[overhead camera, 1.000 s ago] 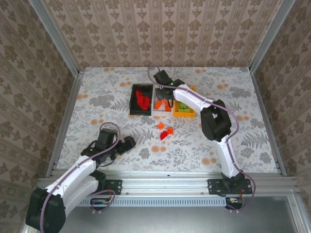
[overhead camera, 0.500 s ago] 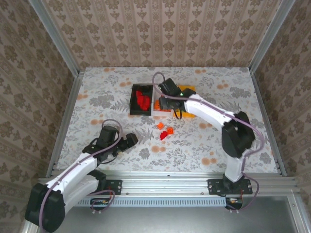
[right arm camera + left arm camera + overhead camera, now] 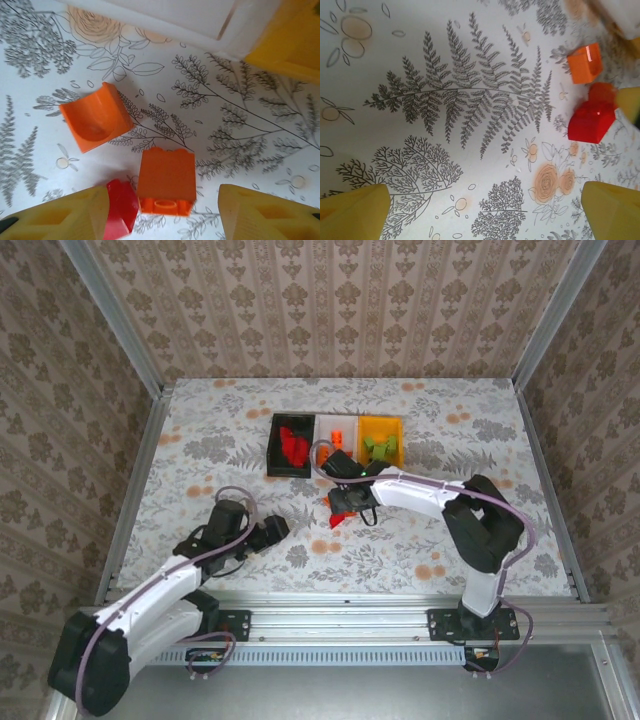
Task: Sort the legos into containers by color
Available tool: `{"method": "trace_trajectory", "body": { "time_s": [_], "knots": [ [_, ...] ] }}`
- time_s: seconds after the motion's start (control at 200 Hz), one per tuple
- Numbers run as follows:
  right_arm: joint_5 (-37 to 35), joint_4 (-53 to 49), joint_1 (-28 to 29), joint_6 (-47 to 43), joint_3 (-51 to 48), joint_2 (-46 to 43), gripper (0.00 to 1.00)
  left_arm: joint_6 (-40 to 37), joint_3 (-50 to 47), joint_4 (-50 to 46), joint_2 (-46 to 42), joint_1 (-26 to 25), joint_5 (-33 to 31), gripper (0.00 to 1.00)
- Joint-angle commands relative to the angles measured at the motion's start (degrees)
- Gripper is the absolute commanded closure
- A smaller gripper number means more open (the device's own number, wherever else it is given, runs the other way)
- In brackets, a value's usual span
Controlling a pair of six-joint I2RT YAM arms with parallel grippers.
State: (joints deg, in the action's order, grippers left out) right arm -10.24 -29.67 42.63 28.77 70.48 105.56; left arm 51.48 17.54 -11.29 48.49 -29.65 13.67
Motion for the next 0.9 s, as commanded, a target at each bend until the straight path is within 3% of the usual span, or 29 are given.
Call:
{"method": "trace_trajectory", "body": {
  "time_s": [0.0, 0.25, 0.575, 0.7, 0.9],
  "knots": [
    [-1.6, 0.8, -0.4, 1.7, 2.0, 2.8, 0.4, 1.5, -2.1, -3.0, -4.6, -0.3, -2.3, 0.0],
    [-3.4, 2.3, -0.6, 2.9, 0.1, 3.8, 0.45, 0.5, -2.2, -8.5, -10.9, 0.3, -4.1, 0.0],
    [-2.6, 3.3, -0.6, 2.9, -2.5, 4.5, 0.54, 0.9, -2.1, -5.8, -7.5, 0.5, -2.9, 0.0],
    [-3.1, 3.8, -0.7, 2.7, -2.3, 4.7, 0.63, 0.9, -1.9, -5.8, -7.1, 0.5, -2.8, 0.0],
    [-5.5, 0.4, -1.2, 0.0, 1.4, -0.6, 0.65, 0.7, -2.0, -7.6, -8.1, 0.5, -3.3, 0.0]
  ]
}}
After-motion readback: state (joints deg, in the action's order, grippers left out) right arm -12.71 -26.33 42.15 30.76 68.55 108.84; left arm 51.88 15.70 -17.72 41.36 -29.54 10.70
